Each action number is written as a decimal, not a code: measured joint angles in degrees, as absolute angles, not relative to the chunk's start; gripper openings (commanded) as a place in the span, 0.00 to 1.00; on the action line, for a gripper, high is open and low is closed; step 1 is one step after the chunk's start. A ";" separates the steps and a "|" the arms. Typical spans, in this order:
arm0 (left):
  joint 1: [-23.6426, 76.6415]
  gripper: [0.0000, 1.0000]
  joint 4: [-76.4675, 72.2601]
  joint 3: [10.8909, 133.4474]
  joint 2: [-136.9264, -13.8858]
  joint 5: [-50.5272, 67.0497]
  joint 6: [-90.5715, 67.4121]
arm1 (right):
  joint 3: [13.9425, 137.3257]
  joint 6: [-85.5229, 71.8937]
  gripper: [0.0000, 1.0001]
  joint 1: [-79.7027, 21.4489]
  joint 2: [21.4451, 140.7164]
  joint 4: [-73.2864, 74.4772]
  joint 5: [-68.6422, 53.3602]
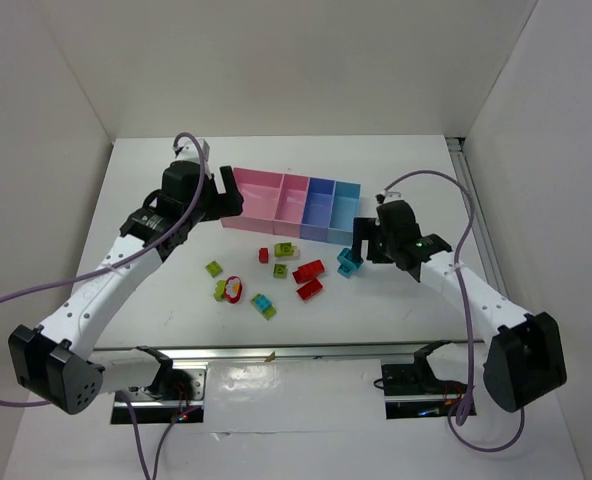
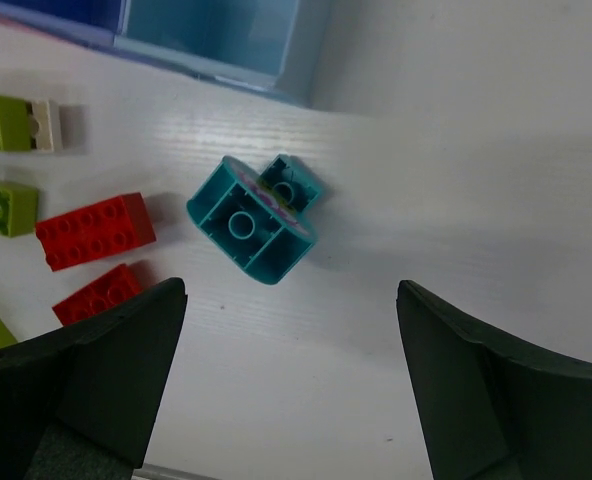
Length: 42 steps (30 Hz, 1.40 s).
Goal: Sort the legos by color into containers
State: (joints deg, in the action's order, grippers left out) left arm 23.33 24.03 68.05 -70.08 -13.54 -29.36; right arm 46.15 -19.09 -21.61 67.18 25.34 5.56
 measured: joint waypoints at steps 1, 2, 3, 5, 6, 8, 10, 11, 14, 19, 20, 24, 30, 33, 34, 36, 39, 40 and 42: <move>23.33 1.00 24.05 68.10 -70.26 -13.43 -29.47 | 46.15 -18.52 0.92 -22.44 68.29 25.34 5.04; 23.33 1.00 24.18 68.20 -70.67 -13.19 -29.85 | 46.15 -18.09 0.91 -23.49 69.52 25.34 5.06; 23.33 1.00 24.21 68.29 -71.13 -13.06 -30.04 | 46.15 -17.69 0.91 -24.56 70.74 25.34 4.97; 23.33 1.00 24.34 68.29 -71.92 -12.71 -30.22 | 46.24 -17.08 0.95 -26.33 72.84 25.36 5.21; 23.33 1.00 24.43 68.29 -72.38 -12.43 -30.24 | 46.63 -16.86 0.97 -27.00 74.17 25.61 5.39; 23.33 1.00 24.49 68.29 -73.12 -12.03 -30.24 | 47.92 -16.16 1.00 -27.90 76.86 25.54 5.69; 23.33 1.00 24.49 68.29 -73.76 -11.70 -30.24 | 49.15 -15.44 1.00 -28.51 79.79 25.15 6.07; 23.33 1.00 24.51 68.29 -73.97 -11.62 -30.24 | 49.39 -15.22 1.00 -28.69 80.88 24.82 6.50; 23.33 1.00 24.53 68.29 -74.11 -11.49 -30.24 | 49.52 -14.37 0.97 -29.43 83.59 23.92 8.08; 23.33 1.00 25.04 68.71 -74.52 -11.40 -30.11 | 51.13 -12.53 0.85 -30.57 87.55 23.38 12.16; 23.33 1.00 25.39 69.36 -75.00 -11.40 -30.02 | 51.53 -12.16 0.83 -30.63 87.94 23.18 12.86; 23.33 1.00 25.34 70.65 -76.42 -11.40 -29.93 | 52.75 -10.90 0.72 -30.63 88.55 21.71 14.66; 23.33 1.00 25.52 70.63 -76.71 -11.22 -29.95 | 53.04 -10.28 0.55 -31.53 89.17 20.53 15.77; 23.33 1.00 25.63 70.63 -77.25 -11.22 -29.95 | 53.04 -10.44 0.51 -32.58 89.17 20.32 15.90; 23.33 1.00 25.67 70.63 -77.45 -11.22 -29.95 | 53.04 -10.52 0.51 -32.84 89.17 20.29 15.90; 23.33 1.00 25.74 70.63 -77.73 -11.03 -30.00 | 53.04 -10.59 0.38 -33.50 89.17 20.27 15.97; 23.31 1.00 25.74 70.63 -78.02 -10.81 -29.85 | 53.04 -11.29 0.33 -33.87 89.17 20.23 16.38; 23.24 1.00 25.71 70.65 -78.17 -10.81 -29.69 | 53.06 -11.51 0.30 -34.02 89.17 20.40 16.69; 22.98 0.84 25.91 70.91 -78.70 -10.79 -28.60 | 53.43 -12.43 0.28 -34.54 89.17 21.34 17.41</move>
State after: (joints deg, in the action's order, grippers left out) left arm 22.98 25.91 70.91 -78.70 -10.79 -28.60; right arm 53.43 -12.43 -34.54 89.17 21.34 17.41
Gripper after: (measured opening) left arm 1.001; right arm 0.442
